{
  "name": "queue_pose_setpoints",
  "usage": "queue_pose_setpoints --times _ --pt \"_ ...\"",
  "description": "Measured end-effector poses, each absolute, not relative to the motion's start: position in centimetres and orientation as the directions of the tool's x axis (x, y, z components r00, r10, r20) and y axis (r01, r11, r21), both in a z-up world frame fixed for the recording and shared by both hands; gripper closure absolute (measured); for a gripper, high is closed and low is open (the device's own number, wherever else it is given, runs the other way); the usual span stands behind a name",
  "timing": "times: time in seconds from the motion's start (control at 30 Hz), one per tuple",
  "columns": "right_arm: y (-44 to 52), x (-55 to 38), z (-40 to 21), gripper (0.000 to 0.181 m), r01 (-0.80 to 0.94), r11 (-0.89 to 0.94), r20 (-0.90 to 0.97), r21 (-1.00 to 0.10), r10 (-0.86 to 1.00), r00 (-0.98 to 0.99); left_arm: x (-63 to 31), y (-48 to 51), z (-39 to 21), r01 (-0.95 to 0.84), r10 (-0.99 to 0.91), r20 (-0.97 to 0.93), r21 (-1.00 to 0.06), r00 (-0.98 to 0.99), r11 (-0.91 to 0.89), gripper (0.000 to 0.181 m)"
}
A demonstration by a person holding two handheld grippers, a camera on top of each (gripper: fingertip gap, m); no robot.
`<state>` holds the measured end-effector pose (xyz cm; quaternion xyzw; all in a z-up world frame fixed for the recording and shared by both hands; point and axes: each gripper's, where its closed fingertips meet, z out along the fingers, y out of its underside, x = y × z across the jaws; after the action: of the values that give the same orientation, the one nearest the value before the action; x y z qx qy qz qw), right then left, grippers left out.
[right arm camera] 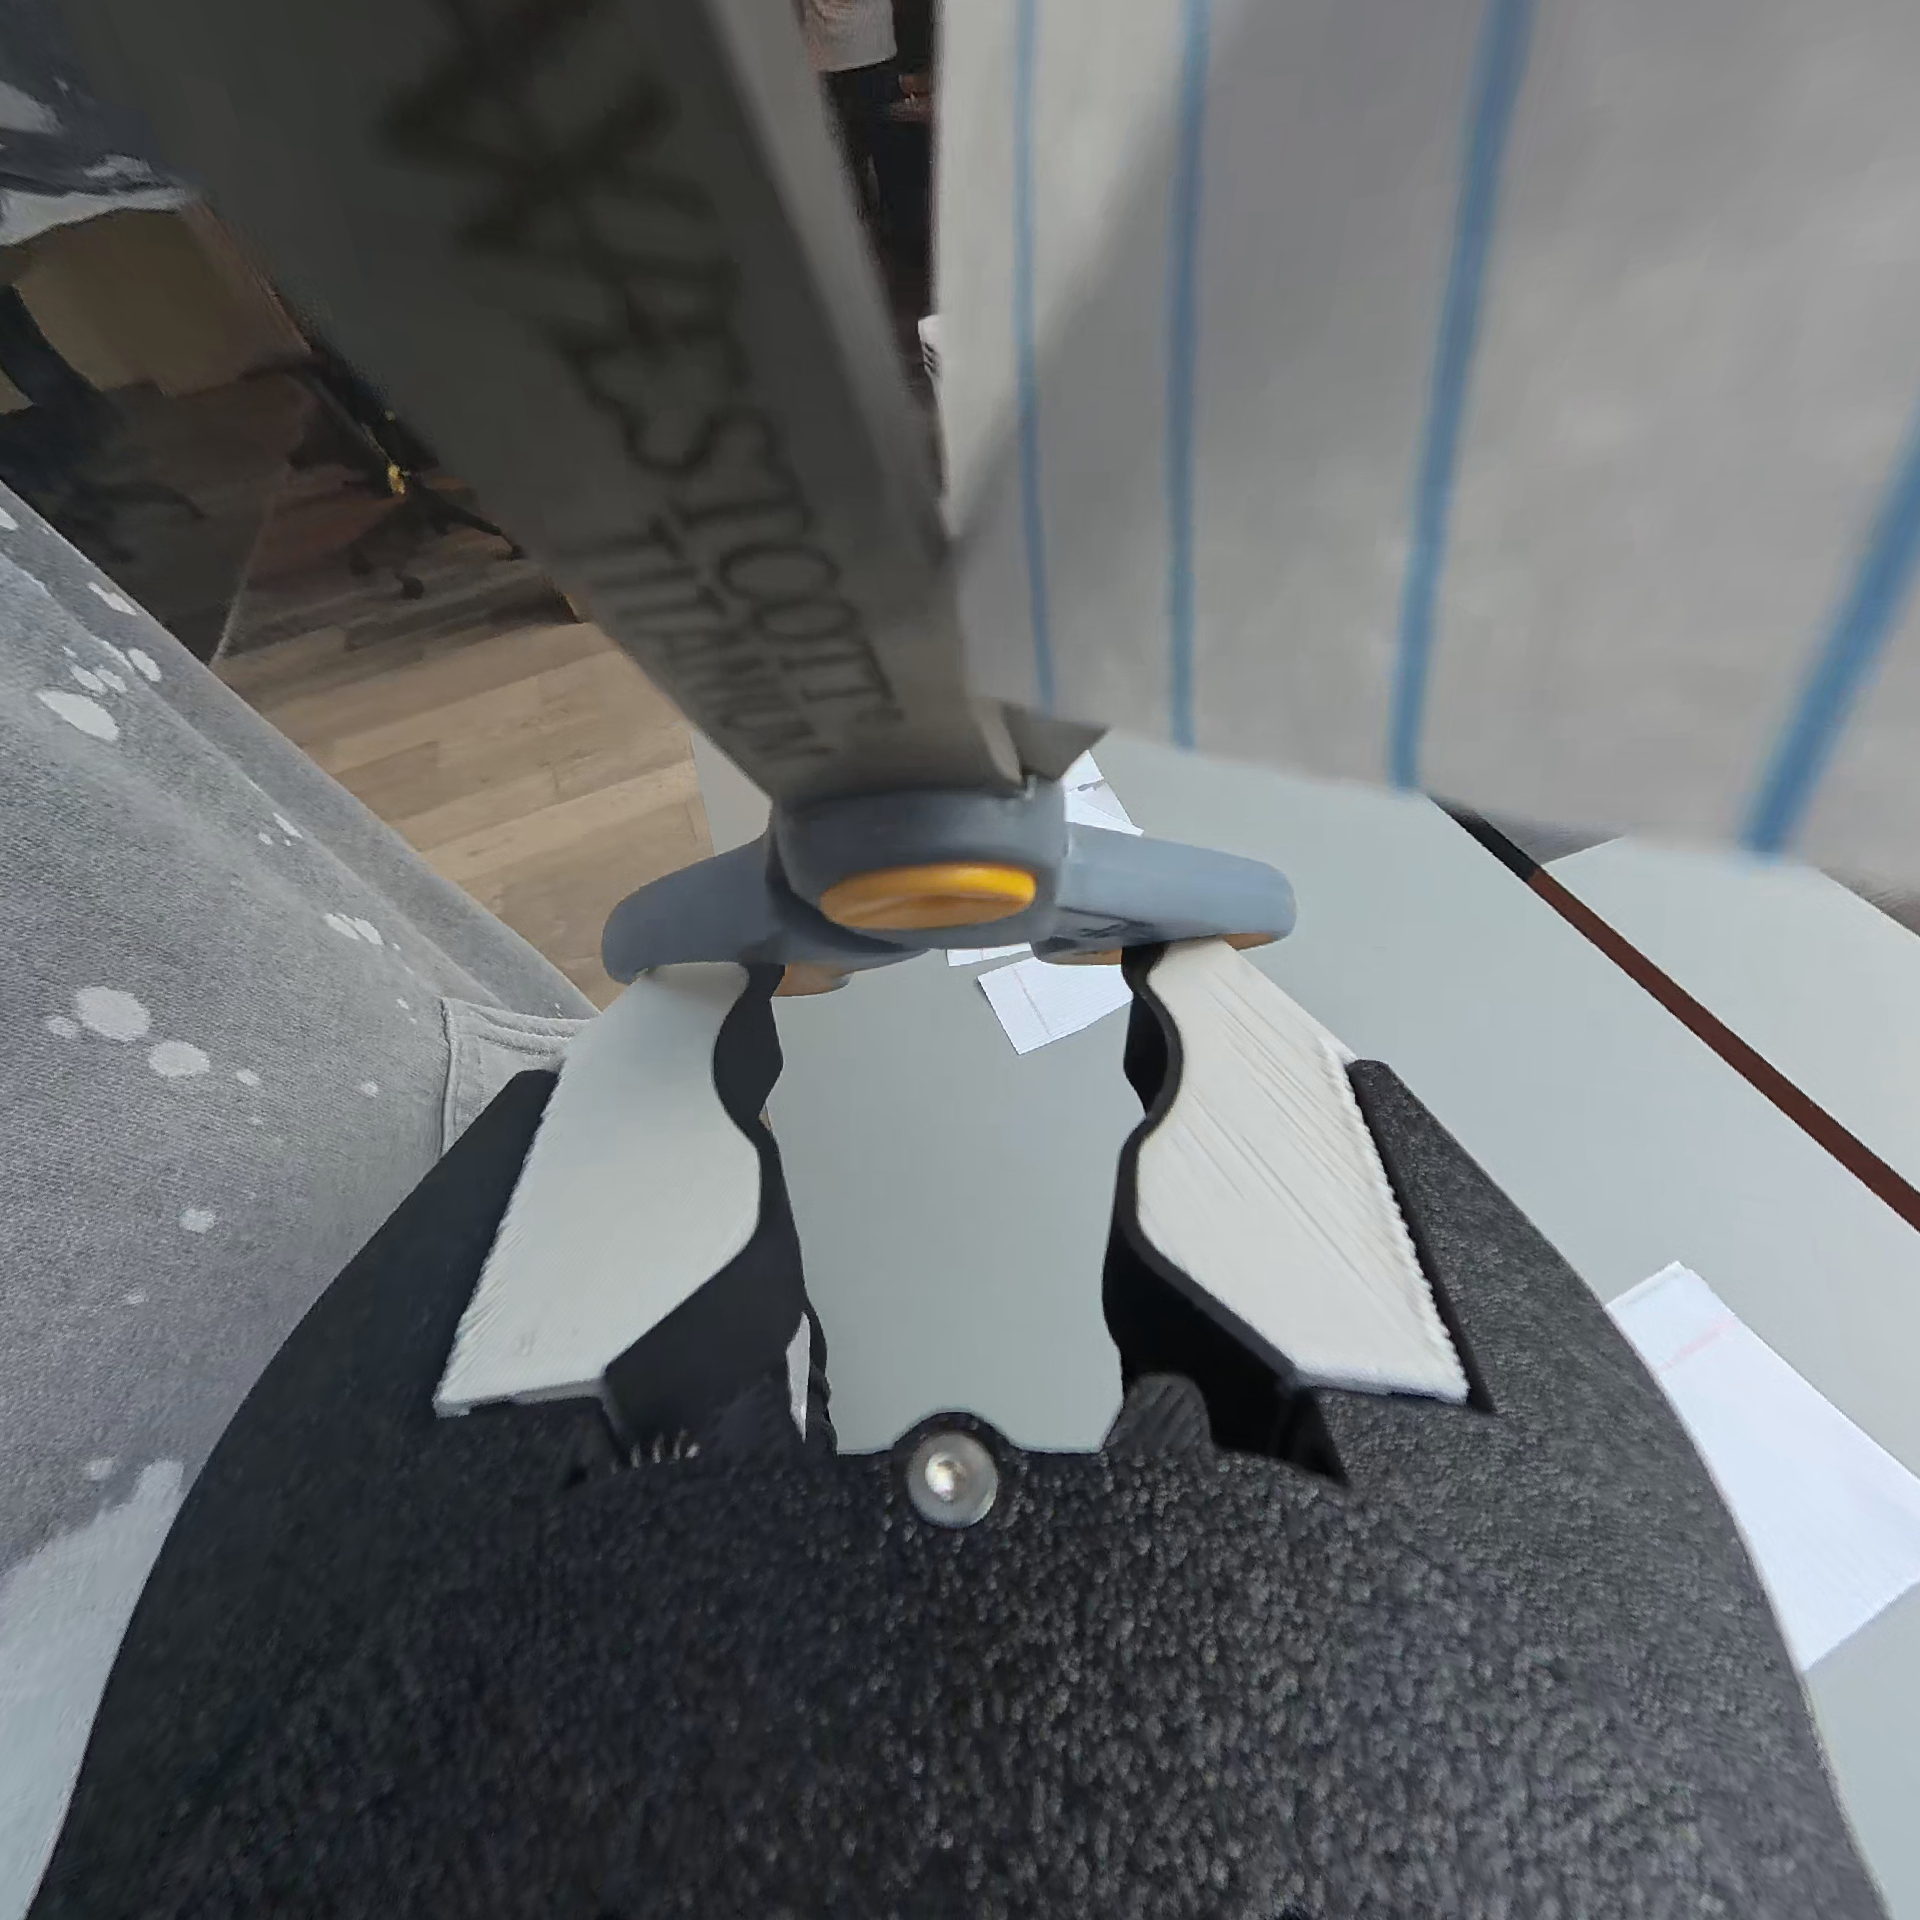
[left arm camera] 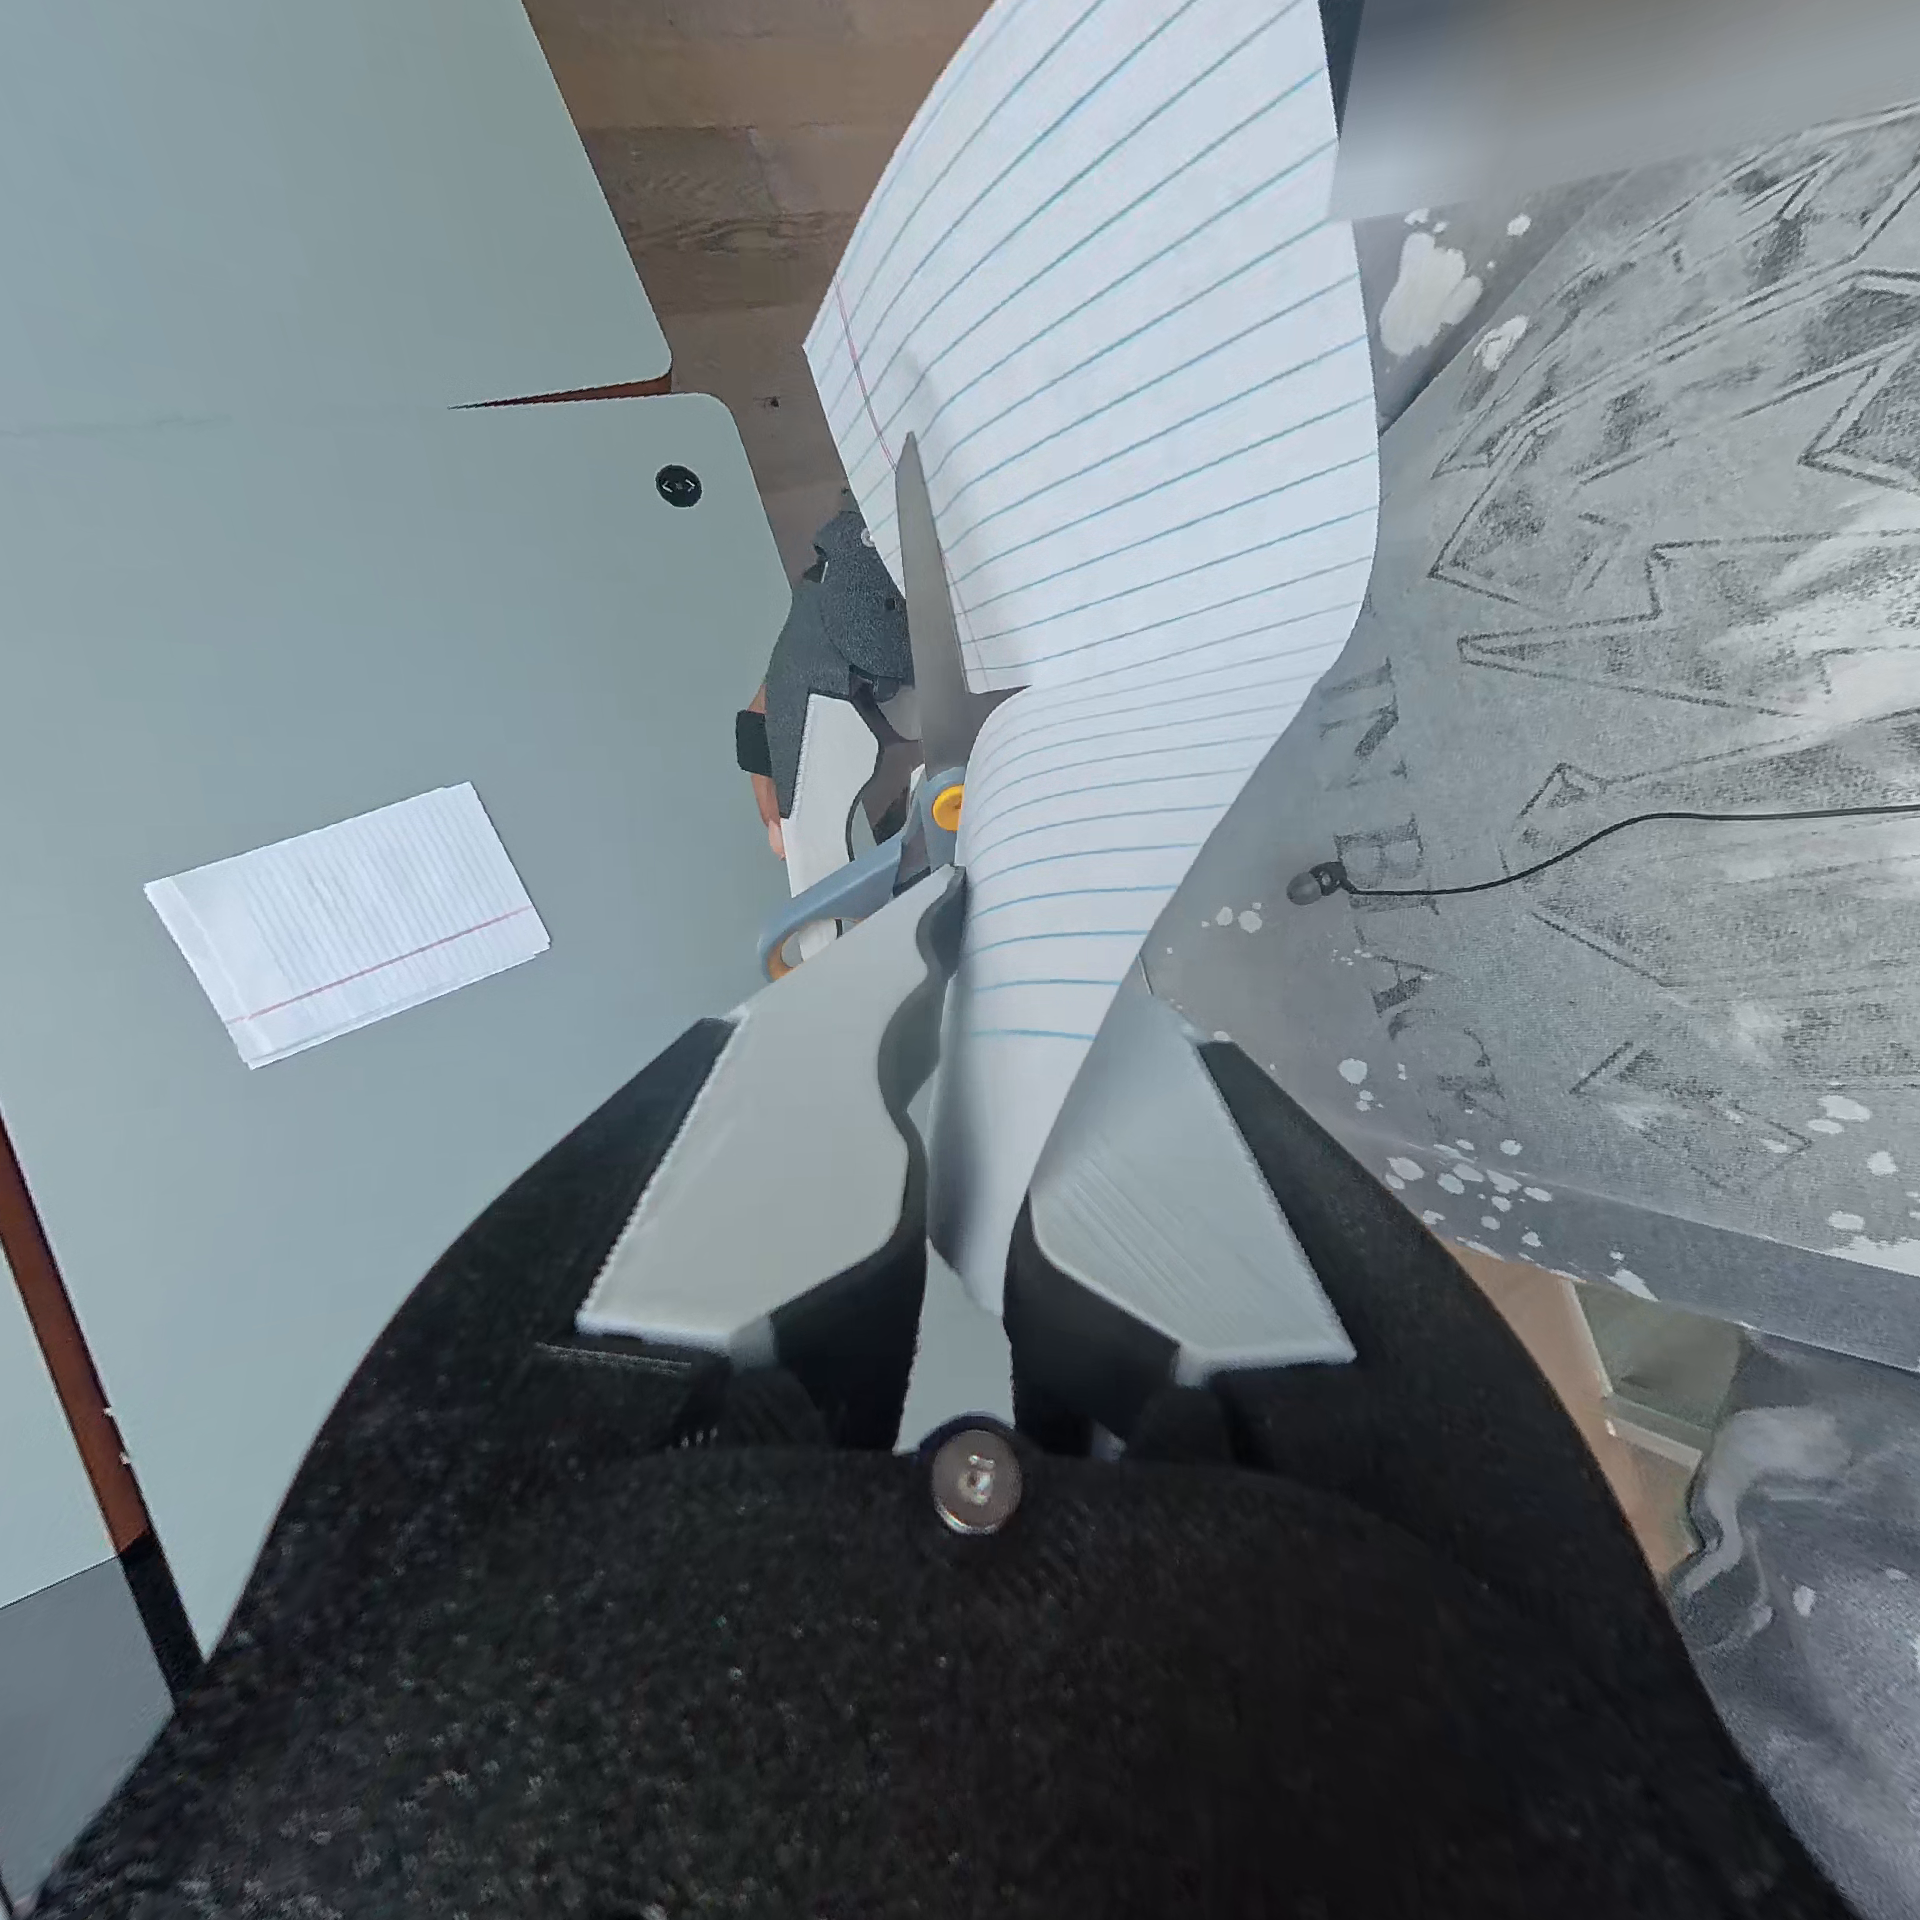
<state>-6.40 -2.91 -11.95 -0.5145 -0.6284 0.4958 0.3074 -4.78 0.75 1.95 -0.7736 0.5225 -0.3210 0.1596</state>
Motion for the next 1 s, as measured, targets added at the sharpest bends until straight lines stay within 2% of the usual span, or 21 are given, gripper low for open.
queue_pose_setpoints --times 0.27,0.5,0.87,1.0 --pt "-2.9 -6.6 -12.3 0.118 0.342 -0.041 -0.148 -0.939 0.945 -0.292 -5.4 1.5 1.9 -0.604 -0.85 0.426 -0.603 0.309 -0.521 0.181" --pt "-2.7 -6.6 -13.4 0.119 0.38 -0.05 -0.166 -0.924 0.945 -0.28 -6.5 2.9 4.8 -0.382 -0.754 0.566 -0.65 0.333 -0.657 0.181" --pt "-3.2 -5.9 -16.6 0.119 0.461 -0.095 -0.242 -0.882 0.932 -0.27 -9.7 5.0 -0.5 -0.196 -0.597 0.687 -0.574 0.414 -0.795 0.181" --pt "-3.9 -5.4 -18.2 0.119 0.513 -0.104 -0.28 -0.852 0.918 -0.279 -11.3 6.7 -2.7 -0.069 -0.517 0.724 -0.551 0.456 -0.832 0.181"
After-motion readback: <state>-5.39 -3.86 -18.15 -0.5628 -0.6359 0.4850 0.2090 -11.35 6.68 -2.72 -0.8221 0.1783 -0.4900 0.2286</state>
